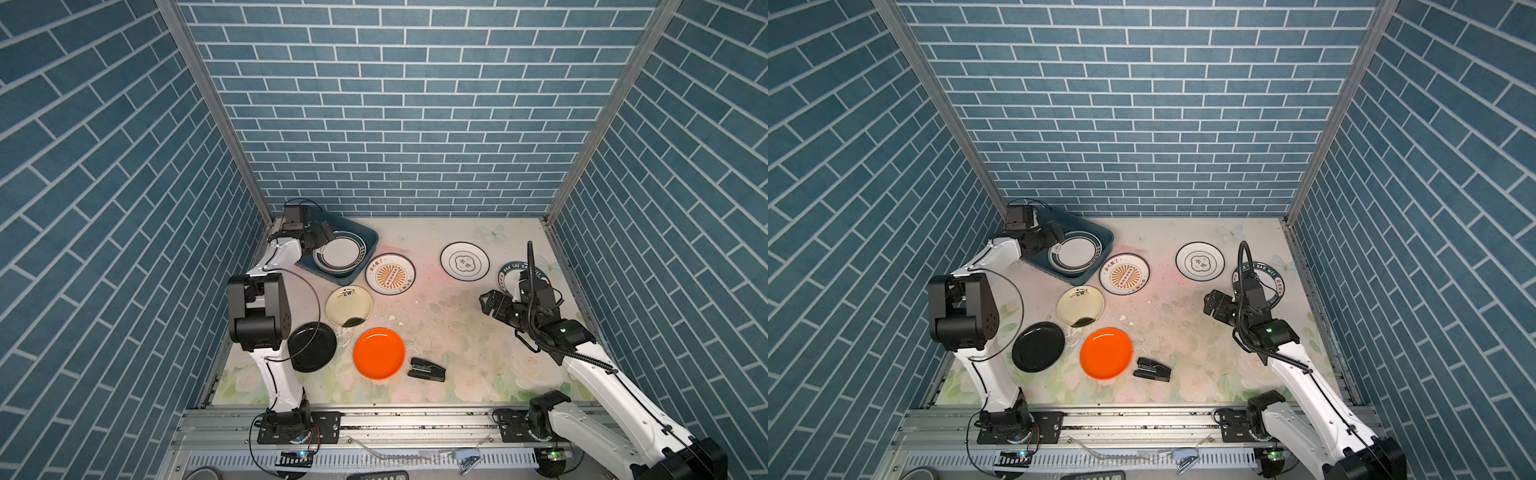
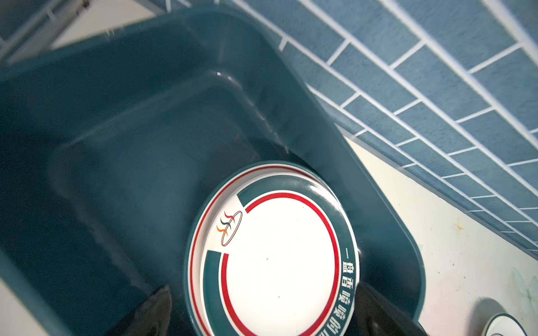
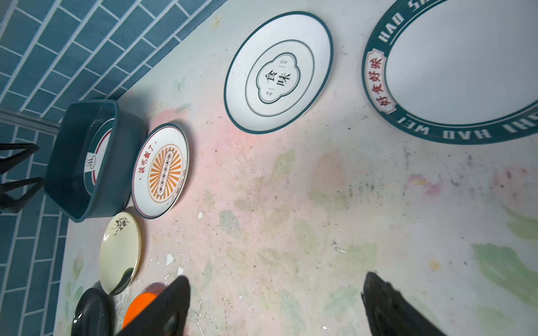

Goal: Place the plates into the plastic bin on the countertop
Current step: 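Open the left gripper while the right gripper moves to the HAO SHI HAO WEI plate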

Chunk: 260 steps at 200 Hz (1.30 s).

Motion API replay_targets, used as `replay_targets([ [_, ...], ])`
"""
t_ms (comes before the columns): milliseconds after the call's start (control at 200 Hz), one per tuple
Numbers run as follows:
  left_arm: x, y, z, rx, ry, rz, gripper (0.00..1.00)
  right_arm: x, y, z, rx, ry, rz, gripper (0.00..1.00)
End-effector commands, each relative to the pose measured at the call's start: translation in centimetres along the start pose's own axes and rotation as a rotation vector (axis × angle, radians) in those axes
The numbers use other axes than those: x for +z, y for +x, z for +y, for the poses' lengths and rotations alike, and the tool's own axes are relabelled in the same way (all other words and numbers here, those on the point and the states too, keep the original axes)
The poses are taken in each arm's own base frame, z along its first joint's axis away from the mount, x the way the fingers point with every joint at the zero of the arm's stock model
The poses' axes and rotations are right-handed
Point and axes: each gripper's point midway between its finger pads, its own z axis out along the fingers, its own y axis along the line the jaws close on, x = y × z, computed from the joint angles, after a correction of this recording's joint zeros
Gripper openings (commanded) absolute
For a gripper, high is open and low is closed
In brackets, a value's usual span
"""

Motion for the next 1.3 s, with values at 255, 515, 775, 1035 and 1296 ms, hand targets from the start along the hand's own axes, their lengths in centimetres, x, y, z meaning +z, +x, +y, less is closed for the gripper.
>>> replay_targets([
  [255,-7.2,1.4,-5.4,-0.012,0.213,-0.146,0.99,-0.5,-3.3,-4.5,0.075,0.146,-0.07,0.98],
  [515,-10.3,5.7,-10.0,-0.075,0.475,-0.126,1.0,0.3,-4.6,-6.5,0.208,0.089,-0.097,0.98],
  [775,-12.4,10.9,-13.6,-0.012,0.575,-0.022,0.99,1.5,-5.1,-10.5,0.366,0.114,-0.133,0.98],
  [1035,-12.6,13.7,-15.3,0.003,0.63,0.046,1.0,3.1,-4.3,-13.3,0.532,0.067,-0.129,0.95],
  [1296,-12.1,14.7,-15.1,-0.011,0.63,0.079,1.0,4.1,-3.4,-15.9,0.621,0.092,-0.116,0.92],
])
